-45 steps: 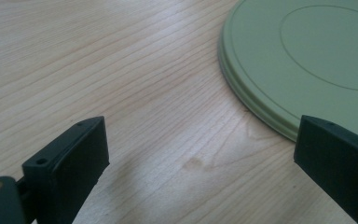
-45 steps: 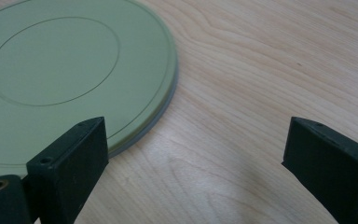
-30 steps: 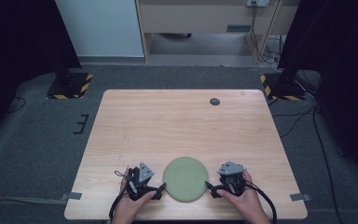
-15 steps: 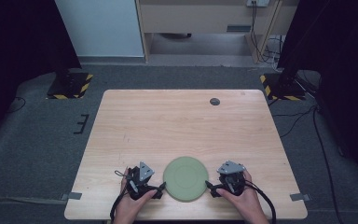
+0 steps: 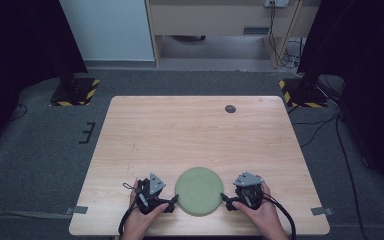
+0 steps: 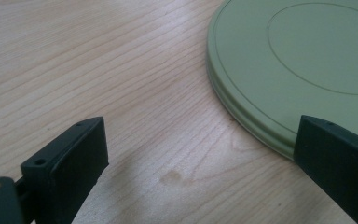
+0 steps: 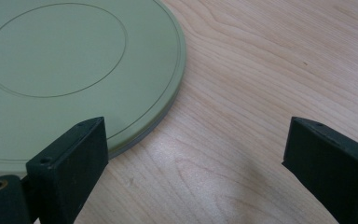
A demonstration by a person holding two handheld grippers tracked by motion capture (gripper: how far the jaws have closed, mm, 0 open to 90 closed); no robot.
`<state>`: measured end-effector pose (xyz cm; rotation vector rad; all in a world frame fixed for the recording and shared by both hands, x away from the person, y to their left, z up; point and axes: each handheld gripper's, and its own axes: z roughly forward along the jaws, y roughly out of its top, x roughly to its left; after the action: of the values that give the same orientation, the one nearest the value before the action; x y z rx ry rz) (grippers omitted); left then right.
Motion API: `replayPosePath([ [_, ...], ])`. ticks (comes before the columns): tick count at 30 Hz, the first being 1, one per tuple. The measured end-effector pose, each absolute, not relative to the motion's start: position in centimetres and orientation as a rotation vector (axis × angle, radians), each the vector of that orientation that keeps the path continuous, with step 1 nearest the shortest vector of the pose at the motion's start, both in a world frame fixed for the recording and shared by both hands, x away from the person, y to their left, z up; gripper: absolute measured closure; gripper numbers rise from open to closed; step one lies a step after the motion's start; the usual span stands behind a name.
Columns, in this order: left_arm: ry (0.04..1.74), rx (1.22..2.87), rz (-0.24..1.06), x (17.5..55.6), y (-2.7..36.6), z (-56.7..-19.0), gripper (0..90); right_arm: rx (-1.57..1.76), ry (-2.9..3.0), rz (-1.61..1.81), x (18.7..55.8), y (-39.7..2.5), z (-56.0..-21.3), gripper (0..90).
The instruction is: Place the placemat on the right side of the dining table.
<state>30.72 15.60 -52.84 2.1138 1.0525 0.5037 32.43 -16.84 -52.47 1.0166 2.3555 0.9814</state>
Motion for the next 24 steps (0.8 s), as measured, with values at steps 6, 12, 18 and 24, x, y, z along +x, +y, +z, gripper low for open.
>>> replayPosePath([
  [6,1.053,2.109,0.508,30.70,15.32,-52.76,2.1,1.004,2.371,0.976,32.23,-16.74,-52.48,6.2],
  [12,1.057,2.110,0.514,30.79,15.29,-52.77,0.9,1.013,2.354,0.967,32.32,-16.61,-52.50,4.8],
  [18,1.066,2.105,0.514,30.95,15.25,-52.81,0.6,1.024,2.340,0.960,32.48,-16.56,-52.51,4.8],
  [24,1.066,2.101,0.517,31.01,15.26,-52.84,0.6,1.043,2.326,0.960,32.57,-16.52,-52.54,4.8],
])
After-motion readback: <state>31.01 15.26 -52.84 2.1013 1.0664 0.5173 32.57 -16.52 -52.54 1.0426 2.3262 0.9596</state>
